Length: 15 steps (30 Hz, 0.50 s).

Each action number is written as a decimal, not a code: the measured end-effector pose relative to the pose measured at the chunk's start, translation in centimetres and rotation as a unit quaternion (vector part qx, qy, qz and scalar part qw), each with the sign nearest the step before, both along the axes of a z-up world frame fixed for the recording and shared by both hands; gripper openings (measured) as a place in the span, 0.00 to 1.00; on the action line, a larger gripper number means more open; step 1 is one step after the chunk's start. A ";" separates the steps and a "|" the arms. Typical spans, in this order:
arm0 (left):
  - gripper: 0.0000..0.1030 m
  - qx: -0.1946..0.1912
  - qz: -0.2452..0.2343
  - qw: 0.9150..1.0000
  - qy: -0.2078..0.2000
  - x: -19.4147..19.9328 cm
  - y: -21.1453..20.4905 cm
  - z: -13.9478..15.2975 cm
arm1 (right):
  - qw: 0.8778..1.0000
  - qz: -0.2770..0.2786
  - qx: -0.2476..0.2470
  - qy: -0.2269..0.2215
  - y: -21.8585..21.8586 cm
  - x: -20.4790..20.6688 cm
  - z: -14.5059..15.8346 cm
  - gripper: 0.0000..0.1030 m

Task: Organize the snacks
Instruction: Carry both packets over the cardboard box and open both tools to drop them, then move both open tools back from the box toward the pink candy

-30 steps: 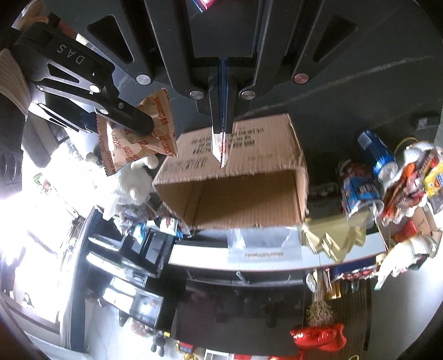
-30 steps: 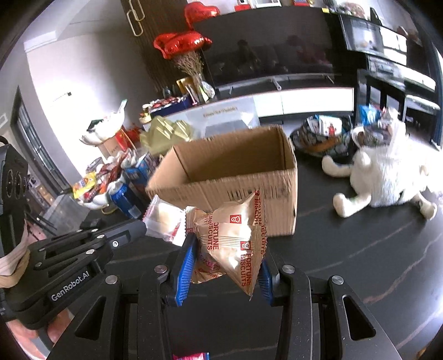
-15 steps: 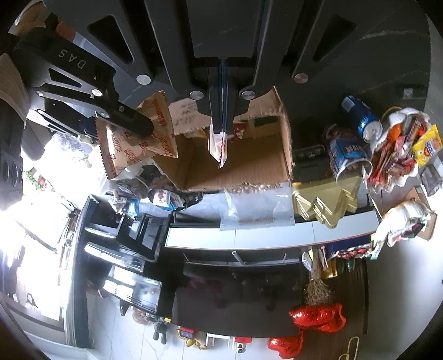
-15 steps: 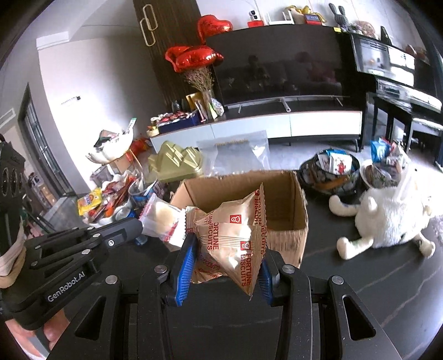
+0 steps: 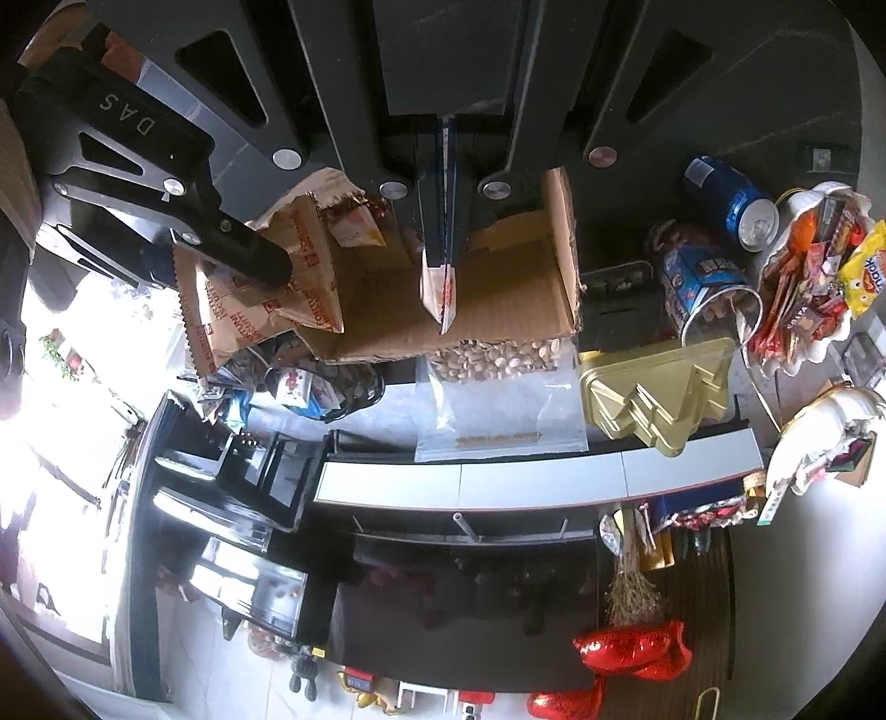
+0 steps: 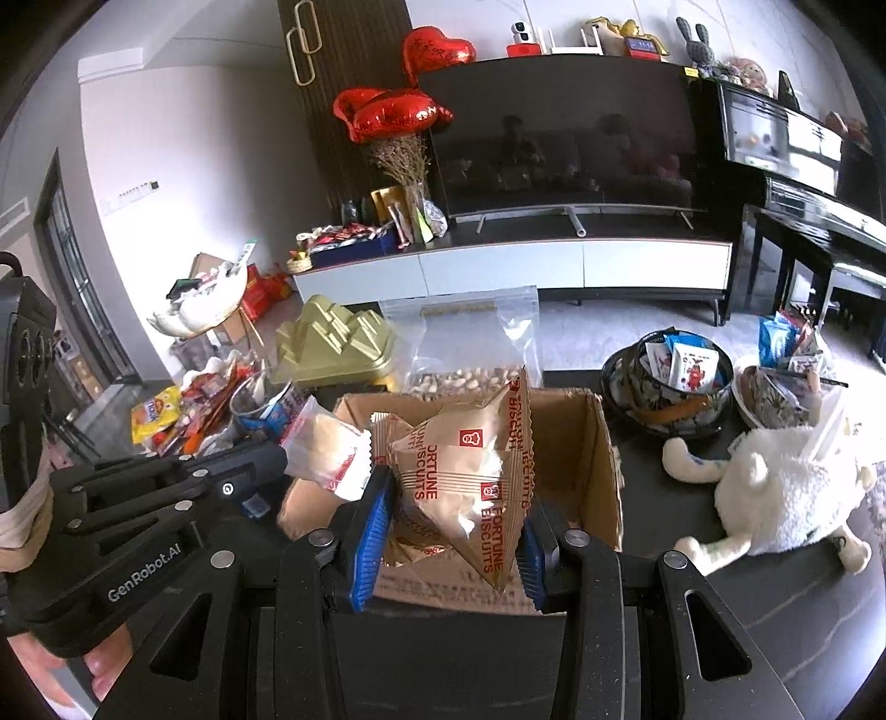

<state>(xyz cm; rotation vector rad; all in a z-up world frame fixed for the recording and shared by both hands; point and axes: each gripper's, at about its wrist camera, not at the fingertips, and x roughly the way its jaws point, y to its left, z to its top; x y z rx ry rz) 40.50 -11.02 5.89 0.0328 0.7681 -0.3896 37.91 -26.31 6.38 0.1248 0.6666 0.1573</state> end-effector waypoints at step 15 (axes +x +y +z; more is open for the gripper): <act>0.30 0.017 0.026 0.999 -0.008 -0.5 1.1 -0.9 | 0.998 -0.036 -0.051 0.000 0.2 -0.5 -0.8 0.66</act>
